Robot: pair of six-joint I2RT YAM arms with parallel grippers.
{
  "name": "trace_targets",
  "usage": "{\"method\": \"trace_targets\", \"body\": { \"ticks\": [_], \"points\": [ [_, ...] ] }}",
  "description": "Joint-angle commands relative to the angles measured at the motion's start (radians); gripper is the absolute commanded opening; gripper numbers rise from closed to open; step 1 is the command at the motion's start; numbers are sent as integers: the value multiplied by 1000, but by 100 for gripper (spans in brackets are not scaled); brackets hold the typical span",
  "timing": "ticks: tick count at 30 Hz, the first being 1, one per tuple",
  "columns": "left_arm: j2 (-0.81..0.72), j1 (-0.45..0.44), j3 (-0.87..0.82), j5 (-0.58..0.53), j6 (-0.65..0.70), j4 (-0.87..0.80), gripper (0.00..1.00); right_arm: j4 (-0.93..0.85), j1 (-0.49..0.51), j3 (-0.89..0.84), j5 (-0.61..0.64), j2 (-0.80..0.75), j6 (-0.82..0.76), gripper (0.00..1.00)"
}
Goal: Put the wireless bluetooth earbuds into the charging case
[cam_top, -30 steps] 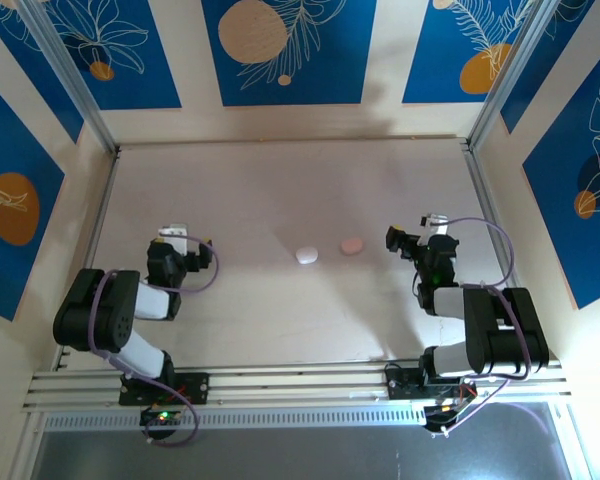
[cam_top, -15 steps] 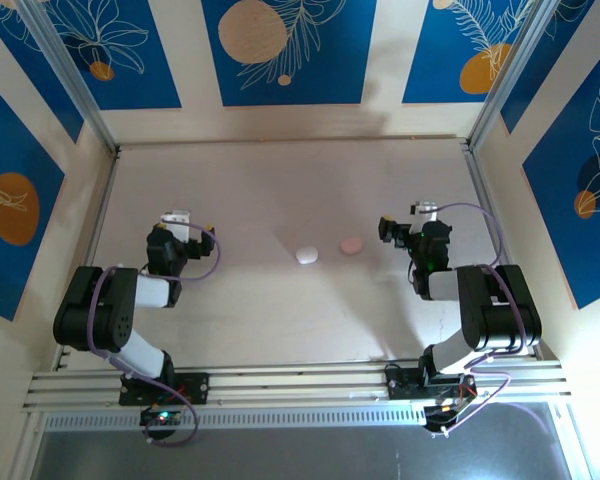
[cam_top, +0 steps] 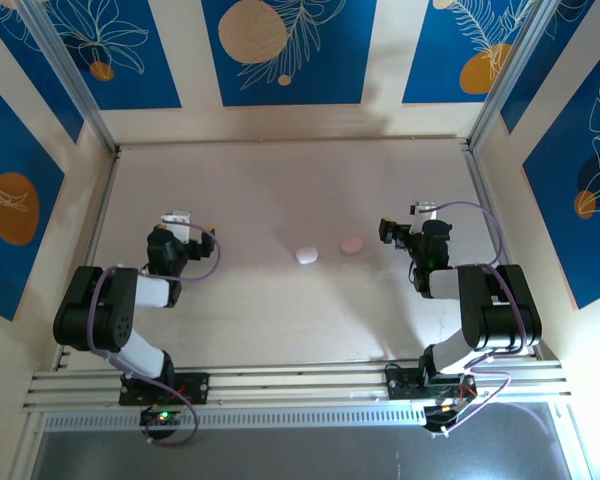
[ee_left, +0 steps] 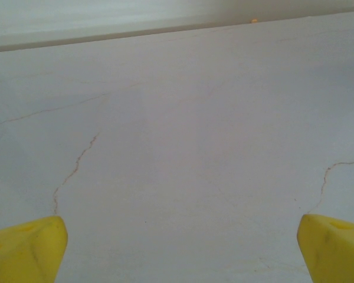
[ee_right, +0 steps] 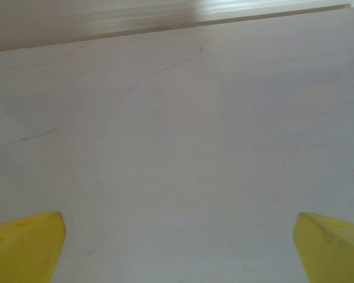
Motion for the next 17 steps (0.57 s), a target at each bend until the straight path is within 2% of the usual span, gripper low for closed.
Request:
{"method": "trace_targets", "body": {
  "ticks": [1,17],
  "points": [
    [-5,4,4,20,12,2,100,9,5,-1,-9,-1,-16,99],
    [-6,4,4,20,11,2,100,4,6,1,-12,-1,-17,99]
  ]
}}
